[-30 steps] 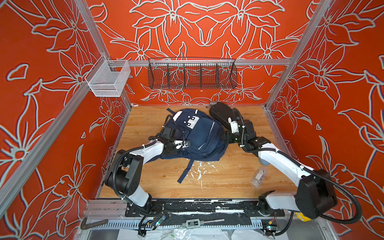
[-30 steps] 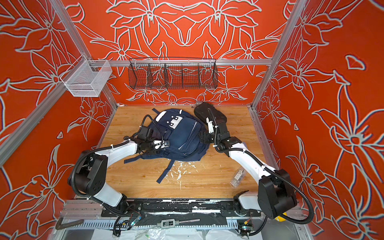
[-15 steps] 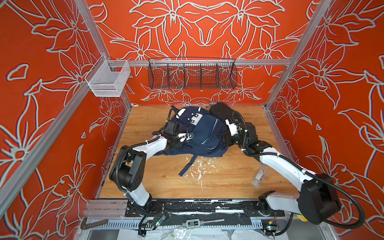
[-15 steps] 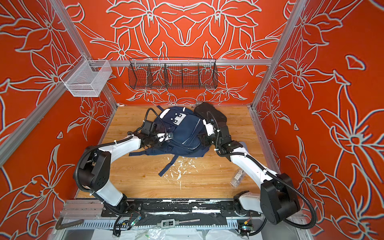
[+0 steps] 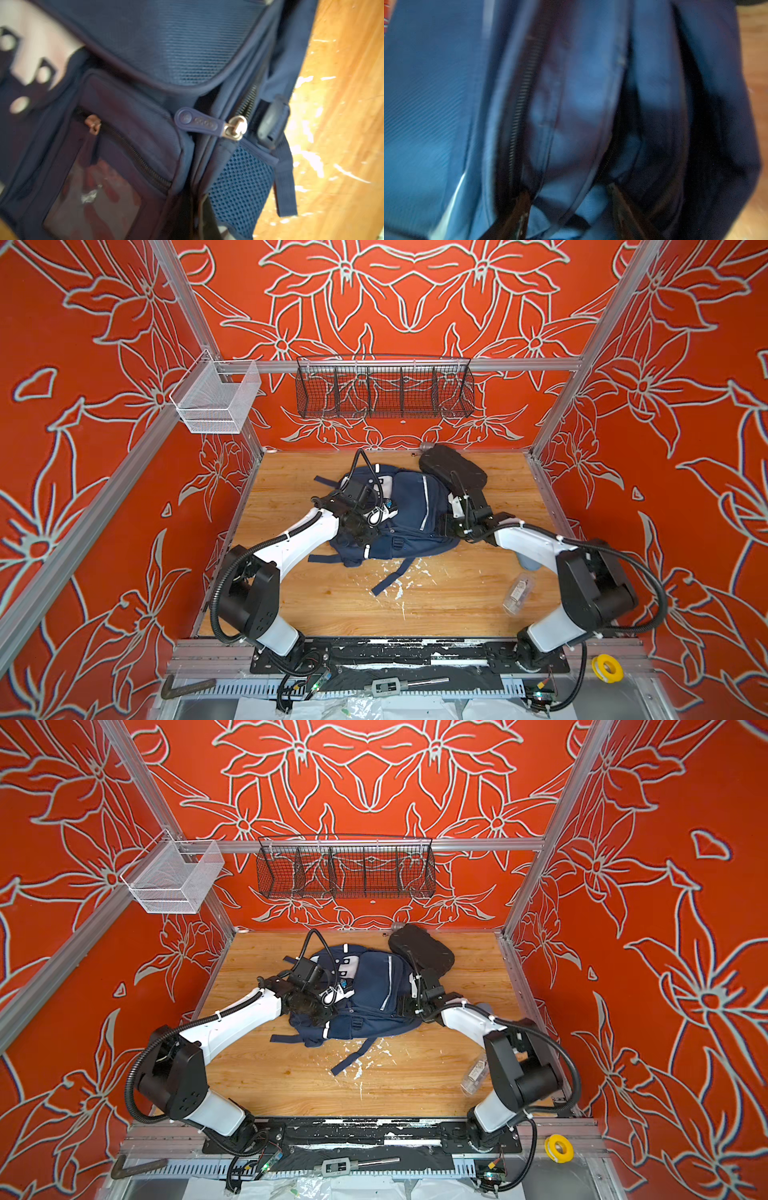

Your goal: Pack the student bag

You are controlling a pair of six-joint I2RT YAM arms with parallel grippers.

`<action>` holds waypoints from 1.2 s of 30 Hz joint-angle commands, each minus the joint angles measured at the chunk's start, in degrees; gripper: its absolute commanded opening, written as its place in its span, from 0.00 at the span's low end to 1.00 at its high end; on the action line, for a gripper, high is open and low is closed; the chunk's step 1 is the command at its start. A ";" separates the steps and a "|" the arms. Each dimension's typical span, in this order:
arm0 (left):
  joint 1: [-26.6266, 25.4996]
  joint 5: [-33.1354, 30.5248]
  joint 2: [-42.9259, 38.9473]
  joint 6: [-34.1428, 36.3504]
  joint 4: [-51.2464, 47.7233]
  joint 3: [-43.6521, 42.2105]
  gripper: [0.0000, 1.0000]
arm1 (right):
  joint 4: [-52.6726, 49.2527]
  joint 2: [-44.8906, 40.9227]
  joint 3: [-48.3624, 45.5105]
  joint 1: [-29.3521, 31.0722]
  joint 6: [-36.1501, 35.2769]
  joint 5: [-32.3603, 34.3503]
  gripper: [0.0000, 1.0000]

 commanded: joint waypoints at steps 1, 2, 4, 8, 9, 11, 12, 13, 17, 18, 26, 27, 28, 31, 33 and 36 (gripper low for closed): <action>-1.71 7.86 -3.44 -7.34 1.51 -0.66 0.00 | 3.82 3.56 6.51 -0.12 -1.08 -1.89 0.63; -1.69 7.95 -3.32 -7.62 2.30 -1.10 0.00 | 3.50 3.78 7.57 -0.16 -2.01 -2.64 0.63; -1.62 8.48 -2.45 -8.87 3.28 -0.70 0.00 | 0.68 2.67 9.29 -0.16 -4.57 -2.50 0.62; -1.39 8.64 -0.13 -8.75 3.58 0.09 0.00 | -0.59 -4.15 5.78 -0.12 -5.95 -0.64 0.60; -1.10 9.71 0.44 -8.28 3.11 0.29 0.00 | -0.11 -6.19 4.12 0.12 -5.67 -0.05 0.60; -0.03 11.39 1.23 -8.27 3.31 -0.11 0.00 | 2.32 -9.45 0.76 0.73 -6.38 -0.13 0.60; 0.44 11.56 1.91 -8.31 3.60 -0.59 0.00 | 2.81 -10.45 -0.42 1.12 -6.46 0.59 0.60; 0.57 10.68 2.79 -8.18 3.44 -0.75 0.00 | 2.71 -10.90 -1.23 1.32 -6.33 0.95 0.60; -0.52 4.50 6.83 -8.07 1.15 -0.43 0.30 | 0.26 -11.29 -1.39 1.31 -6.14 2.82 0.61; -1.44 2.31 7.75 -7.37 0.52 -0.43 0.32 | -0.08 -11.65 -1.49 1.33 -6.11 3.72 0.61; -4.68 -9.22 9.11 -8.62 7.06 -5.78 0.47 | 4.66 -16.60 -4.86 1.33 -8.44 5.42 0.65; -4.70 -9.71 9.35 -8.47 7.51 -6.22 0.46 | 5.82 -17.28 -5.42 1.33 -9.18 4.62 0.64; -4.69 -10.65 9.68 -9.03 8.02 -6.42 0.37 | 7.07 -17.84 -5.91 1.32 -10.11 3.00 0.63; -4.67 -13.25 10.45 -9.46 7.47 -5.70 0.05 | 10.62 -18.53 -7.24 1.32 -13.19 -3.54 0.61; -4.59 -12.79 8.74 -8.67 6.85 -4.65 0.00 | 12.81 -18.48 -8.26 1.41 -14.54 -8.99 0.55; -4.60 -11.81 3.50 -6.71 8.28 -3.92 0.00 | 12.67 -17.57 -8.48 5.18 -17.35 -9.18 0.52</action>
